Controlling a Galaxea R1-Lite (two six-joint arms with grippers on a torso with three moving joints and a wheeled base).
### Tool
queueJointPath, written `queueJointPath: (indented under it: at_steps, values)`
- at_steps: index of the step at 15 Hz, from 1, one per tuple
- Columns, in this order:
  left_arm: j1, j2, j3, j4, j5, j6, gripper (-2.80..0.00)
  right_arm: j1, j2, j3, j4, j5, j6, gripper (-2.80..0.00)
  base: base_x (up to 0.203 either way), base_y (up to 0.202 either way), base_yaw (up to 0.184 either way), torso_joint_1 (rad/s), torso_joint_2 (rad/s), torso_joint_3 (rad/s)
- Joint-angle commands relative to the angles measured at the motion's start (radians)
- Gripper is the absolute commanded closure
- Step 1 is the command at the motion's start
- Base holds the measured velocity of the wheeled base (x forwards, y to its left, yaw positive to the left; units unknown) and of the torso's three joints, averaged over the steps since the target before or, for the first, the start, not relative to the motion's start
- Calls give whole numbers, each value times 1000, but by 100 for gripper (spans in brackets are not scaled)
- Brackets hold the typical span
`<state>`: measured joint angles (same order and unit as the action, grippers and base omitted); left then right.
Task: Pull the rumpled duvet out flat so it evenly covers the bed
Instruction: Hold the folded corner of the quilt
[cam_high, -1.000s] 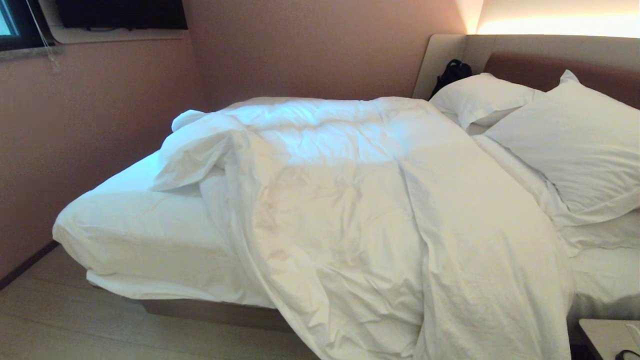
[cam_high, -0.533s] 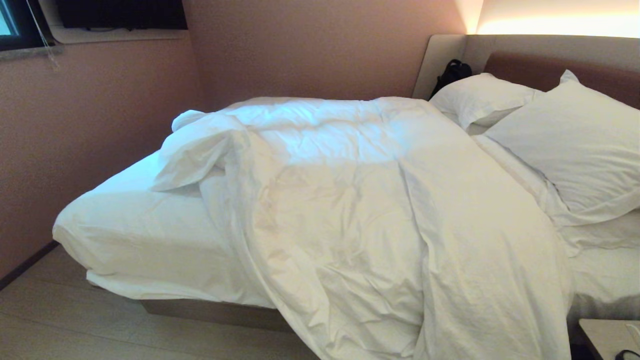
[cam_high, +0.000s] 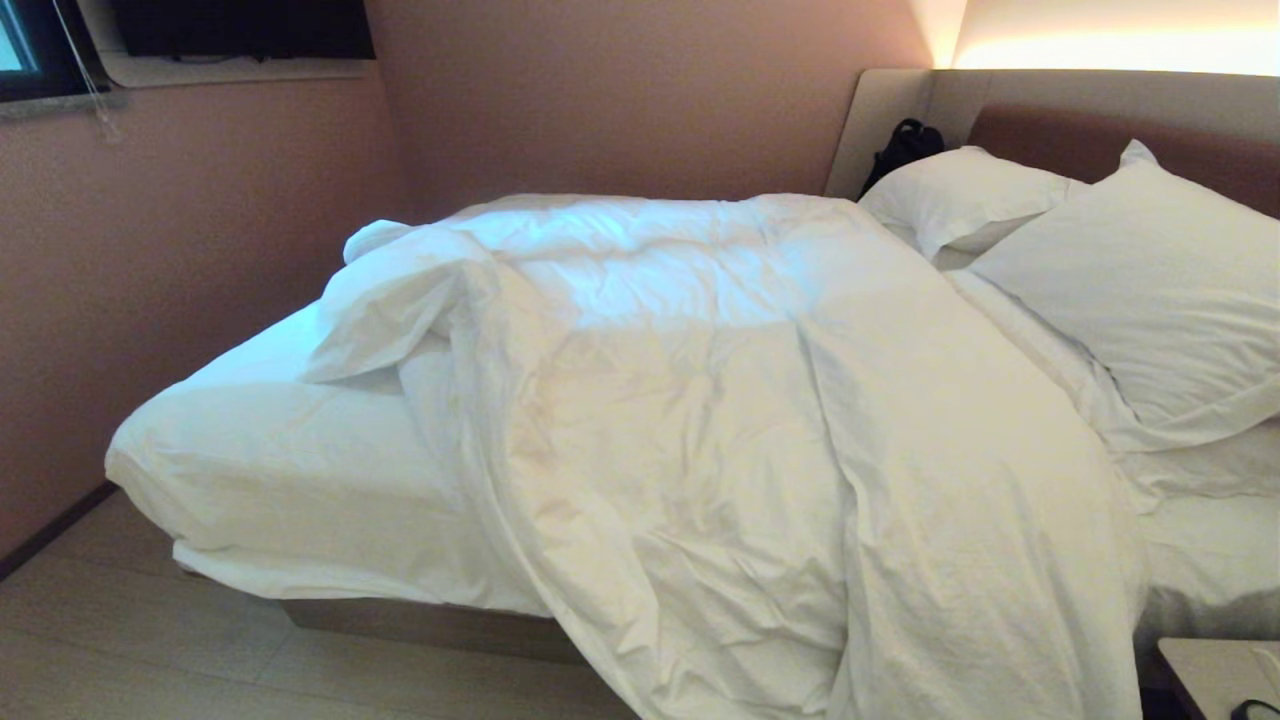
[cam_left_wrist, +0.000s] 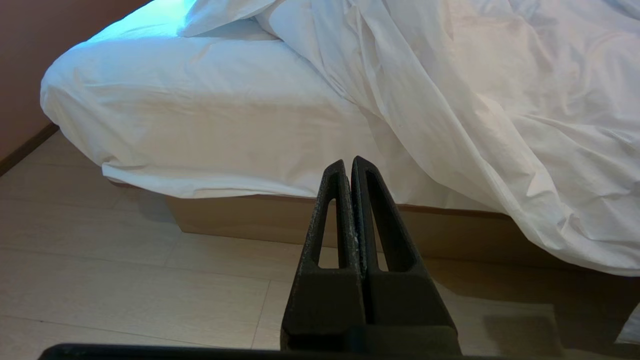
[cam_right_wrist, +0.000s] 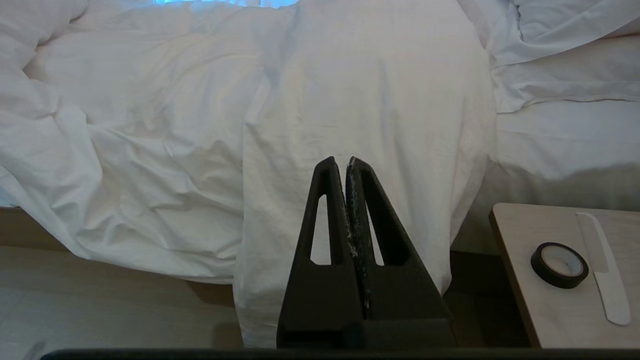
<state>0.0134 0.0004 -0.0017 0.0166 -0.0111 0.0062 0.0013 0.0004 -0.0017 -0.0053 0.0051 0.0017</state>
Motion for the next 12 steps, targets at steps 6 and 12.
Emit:
queueJointPath:
  at_steps: [6, 12]
  values:
    - [0, 0, 0, 0, 0, 0, 0, 0, 0, 0, -1, 1, 0, 0, 0, 0, 0, 0, 0, 0]
    - [0, 0, 0, 0, 0, 0, 0, 0, 0, 0, -1, 1, 0, 0, 0, 0, 0, 0, 0, 0]
